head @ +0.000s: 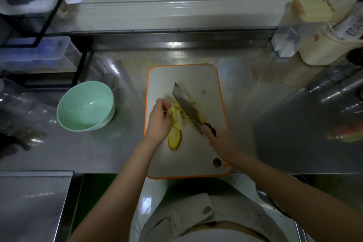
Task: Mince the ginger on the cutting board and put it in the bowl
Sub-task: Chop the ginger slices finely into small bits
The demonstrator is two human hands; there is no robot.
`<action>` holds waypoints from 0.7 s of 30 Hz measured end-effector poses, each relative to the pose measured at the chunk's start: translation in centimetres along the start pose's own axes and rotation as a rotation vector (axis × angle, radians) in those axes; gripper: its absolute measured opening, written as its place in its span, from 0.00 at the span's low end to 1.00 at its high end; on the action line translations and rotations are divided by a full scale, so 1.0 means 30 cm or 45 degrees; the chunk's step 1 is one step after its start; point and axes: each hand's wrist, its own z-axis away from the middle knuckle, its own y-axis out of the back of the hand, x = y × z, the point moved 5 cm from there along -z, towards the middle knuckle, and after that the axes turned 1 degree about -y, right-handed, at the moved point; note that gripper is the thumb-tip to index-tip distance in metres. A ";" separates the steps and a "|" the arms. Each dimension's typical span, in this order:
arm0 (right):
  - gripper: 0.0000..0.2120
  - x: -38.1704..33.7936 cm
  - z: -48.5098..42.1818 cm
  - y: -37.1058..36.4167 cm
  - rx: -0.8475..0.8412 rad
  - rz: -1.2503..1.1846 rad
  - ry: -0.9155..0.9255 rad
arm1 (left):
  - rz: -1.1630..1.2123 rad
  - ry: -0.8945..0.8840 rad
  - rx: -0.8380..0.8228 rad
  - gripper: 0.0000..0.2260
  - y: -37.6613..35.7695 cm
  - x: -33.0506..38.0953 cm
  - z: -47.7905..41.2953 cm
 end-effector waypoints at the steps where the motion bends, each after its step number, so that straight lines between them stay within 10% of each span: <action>1: 0.20 0.000 0.001 -0.001 -0.002 -0.005 -0.007 | -0.009 0.011 -0.039 0.10 -0.006 -0.008 0.001; 16: 0.20 -0.005 0.017 -0.013 0.013 0.047 -0.033 | -0.473 0.327 -0.189 0.26 -0.072 -0.141 0.140; 21: 0.19 -0.038 0.027 -0.013 0.026 0.119 0.029 | -0.423 0.318 -0.199 0.18 -0.086 -0.134 0.141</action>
